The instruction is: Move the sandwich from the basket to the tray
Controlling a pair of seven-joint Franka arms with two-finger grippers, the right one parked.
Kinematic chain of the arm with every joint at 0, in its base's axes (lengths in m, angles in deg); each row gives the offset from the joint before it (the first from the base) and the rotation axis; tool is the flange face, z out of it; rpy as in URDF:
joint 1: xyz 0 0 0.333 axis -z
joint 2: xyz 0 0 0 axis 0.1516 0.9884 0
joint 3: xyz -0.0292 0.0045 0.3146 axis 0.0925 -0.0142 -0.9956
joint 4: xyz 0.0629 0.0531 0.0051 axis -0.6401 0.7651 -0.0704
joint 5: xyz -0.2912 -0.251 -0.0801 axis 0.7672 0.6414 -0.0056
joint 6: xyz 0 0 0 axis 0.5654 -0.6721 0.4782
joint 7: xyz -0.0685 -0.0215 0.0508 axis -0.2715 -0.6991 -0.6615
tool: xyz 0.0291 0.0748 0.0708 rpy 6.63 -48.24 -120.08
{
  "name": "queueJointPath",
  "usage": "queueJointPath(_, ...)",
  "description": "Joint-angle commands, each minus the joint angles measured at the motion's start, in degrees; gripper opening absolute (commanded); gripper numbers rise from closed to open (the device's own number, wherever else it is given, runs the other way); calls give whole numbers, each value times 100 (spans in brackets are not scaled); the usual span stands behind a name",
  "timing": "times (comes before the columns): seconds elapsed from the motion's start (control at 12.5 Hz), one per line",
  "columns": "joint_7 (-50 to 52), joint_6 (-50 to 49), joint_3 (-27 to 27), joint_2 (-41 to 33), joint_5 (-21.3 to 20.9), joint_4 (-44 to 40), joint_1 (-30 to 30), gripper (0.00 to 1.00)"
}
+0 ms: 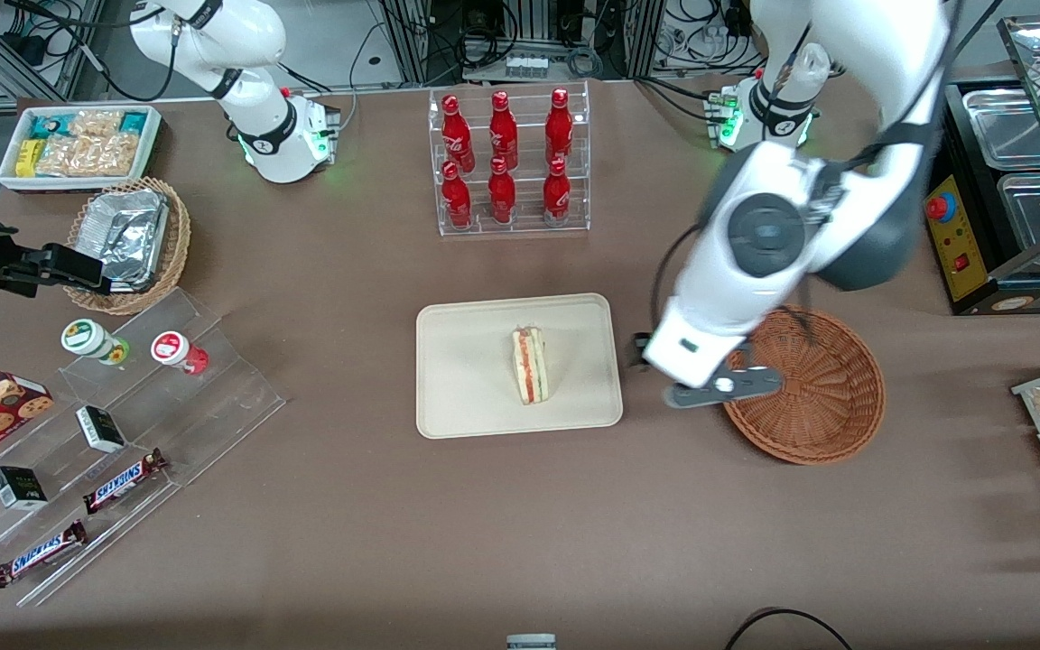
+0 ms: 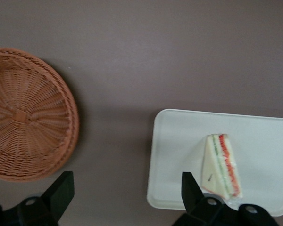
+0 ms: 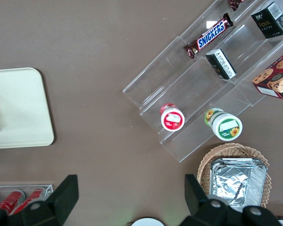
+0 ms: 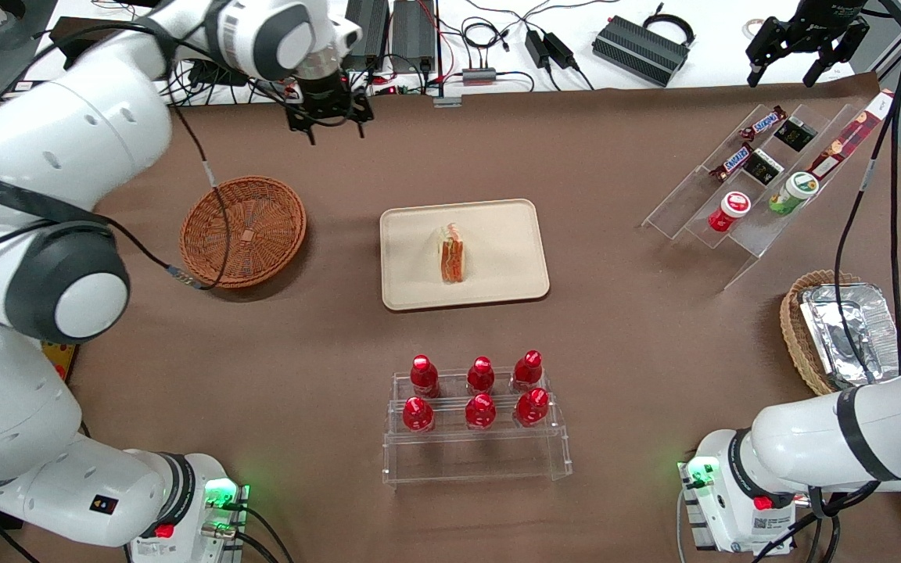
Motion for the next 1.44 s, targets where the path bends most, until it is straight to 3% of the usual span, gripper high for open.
queueJointPath(0.0,-950,-57,56,-625,297,630,-676,100)
queueJointPath(0.24,-2260,-513,56,-809,483,622,-1494,100)
queueJointPath(0.48,-2580,-909,47,-1055,483,622,-1890,100)
queueJointPath(1.12,-2721,-1744,-93,-1803,290,648,-2068,100)
queueJointPath(1.36,-2729,-2087,-523,-1987,281,640,-1892,100)
